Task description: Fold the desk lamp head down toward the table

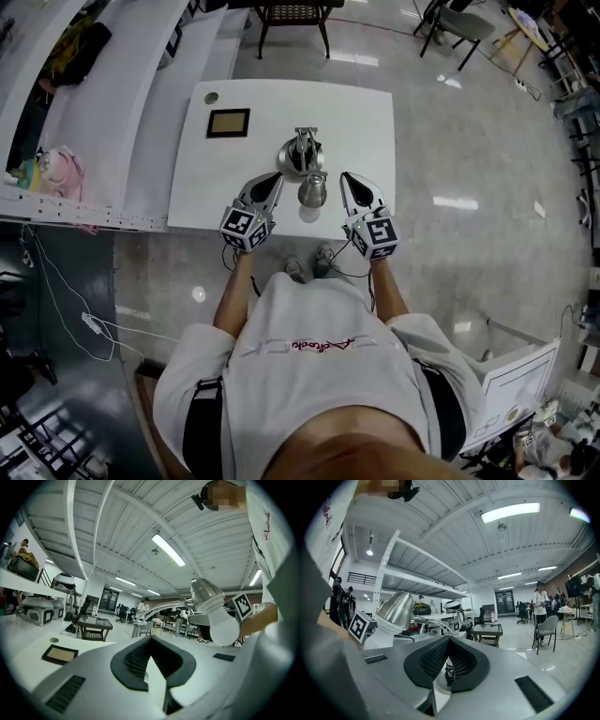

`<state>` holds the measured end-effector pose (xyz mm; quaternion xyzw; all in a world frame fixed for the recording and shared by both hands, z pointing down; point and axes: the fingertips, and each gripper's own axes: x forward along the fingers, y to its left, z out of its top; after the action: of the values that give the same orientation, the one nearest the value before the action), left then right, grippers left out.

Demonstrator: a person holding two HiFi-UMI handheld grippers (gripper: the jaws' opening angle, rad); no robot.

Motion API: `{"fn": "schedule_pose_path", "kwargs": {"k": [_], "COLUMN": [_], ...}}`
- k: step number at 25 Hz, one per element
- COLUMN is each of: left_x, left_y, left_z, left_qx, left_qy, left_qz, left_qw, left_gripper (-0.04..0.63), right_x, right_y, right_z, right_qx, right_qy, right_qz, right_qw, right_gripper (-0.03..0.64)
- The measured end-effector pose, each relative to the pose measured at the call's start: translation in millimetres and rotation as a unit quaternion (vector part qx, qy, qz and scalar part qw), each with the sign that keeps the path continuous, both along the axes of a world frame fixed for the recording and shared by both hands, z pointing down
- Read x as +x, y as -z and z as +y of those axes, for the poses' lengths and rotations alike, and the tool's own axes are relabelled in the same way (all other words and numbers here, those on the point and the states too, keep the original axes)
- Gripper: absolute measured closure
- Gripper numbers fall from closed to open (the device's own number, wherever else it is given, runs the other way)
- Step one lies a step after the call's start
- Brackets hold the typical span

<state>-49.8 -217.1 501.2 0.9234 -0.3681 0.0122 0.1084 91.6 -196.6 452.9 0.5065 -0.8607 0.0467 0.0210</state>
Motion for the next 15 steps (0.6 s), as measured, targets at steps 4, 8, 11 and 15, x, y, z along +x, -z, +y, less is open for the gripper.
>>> {"fn": "schedule_pose_path", "kwargs": {"k": [4, 8, 11, 15], "left_x": [3.2, 6.3, 8.5, 9.3], "left_y": [-4.4, -15.7, -21.2, -31.1], "left_z": [-13.3, -20.2, -23.3, -24.8], "left_qx": [-0.001, -0.007, -0.009, -0.018], "left_qy": [0.016, 0.023, 0.021, 0.019], "left_qz": [-0.008, -0.023, -0.03, -0.03], "left_qw": [0.9998, 0.9995, 0.9993, 0.9992], "left_gripper": [0.571, 0.571, 0.571, 0.571], "right_x": [-3.2, -5.7, -8.3, -14.4], "right_y": [-3.3, -16.4, -21.8, -34.0], "right_z": [-12.1, -21.0, -27.0, -27.2], "right_qx": [-0.004, -0.014, -0.019, -0.036], "right_qy": [0.029, 0.045, 0.05, 0.056], "right_qz": [-0.005, -0.007, -0.007, -0.007], "right_qw": [1.0, 0.999, 0.999, 0.998], "right_gripper": [0.595, 0.595, 0.595, 0.595]}}
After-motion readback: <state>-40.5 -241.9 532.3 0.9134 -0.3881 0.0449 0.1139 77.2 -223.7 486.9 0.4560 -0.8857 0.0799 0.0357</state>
